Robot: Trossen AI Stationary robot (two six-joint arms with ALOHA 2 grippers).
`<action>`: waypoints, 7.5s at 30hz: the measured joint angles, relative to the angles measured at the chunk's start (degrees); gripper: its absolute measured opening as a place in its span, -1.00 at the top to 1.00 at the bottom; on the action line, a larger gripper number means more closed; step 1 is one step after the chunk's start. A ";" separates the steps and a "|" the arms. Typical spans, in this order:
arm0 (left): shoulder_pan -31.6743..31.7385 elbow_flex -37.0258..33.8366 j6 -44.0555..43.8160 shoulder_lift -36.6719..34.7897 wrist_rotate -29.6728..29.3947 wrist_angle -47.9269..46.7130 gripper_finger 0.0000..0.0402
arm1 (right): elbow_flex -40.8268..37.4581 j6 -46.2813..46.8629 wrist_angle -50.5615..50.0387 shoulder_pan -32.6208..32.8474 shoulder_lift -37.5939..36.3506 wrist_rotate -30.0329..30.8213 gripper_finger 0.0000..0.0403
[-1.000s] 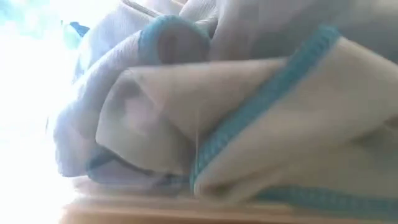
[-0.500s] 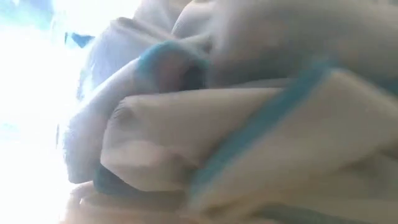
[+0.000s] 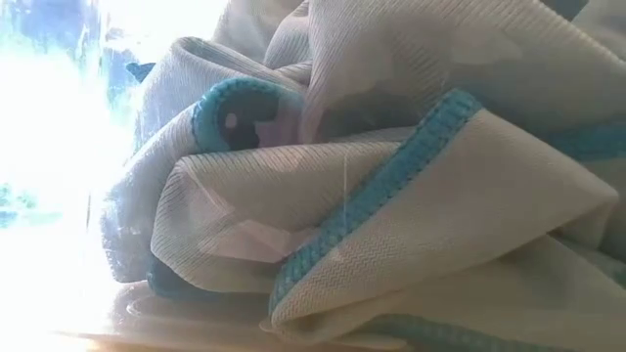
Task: Sort microfiber towel by color & place in baskets
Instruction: Put the white towel into the top transparent bin
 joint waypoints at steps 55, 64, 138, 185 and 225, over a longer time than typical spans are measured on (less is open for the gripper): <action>-27.49 42.50 -54.64 30.81 6.38 -57.77 0.49 | -63.78 -15.15 59.48 -13.73 -38.31 10.35 1.00; -41.79 48.91 -77.74 38.95 9.26 -62.74 0.49 | -63.78 -14.60 57.37 -13.73 -38.31 10.37 1.00; -42.49 66.48 -65.19 41.90 -28.25 -86.38 1.00 | -63.78 -12.28 54.65 -13.73 -38.27 10.45 1.00; 31.62 82.97 28.31 49.17 12.77 -3.59 1.00 | -63.78 -13.79 54.76 -13.73 -38.27 13.15 1.00; 32.76 83.04 6.16 76.39 9.03 -22.25 0.91 | -63.76 -14.20 52.24 -13.75 -38.25 13.28 1.00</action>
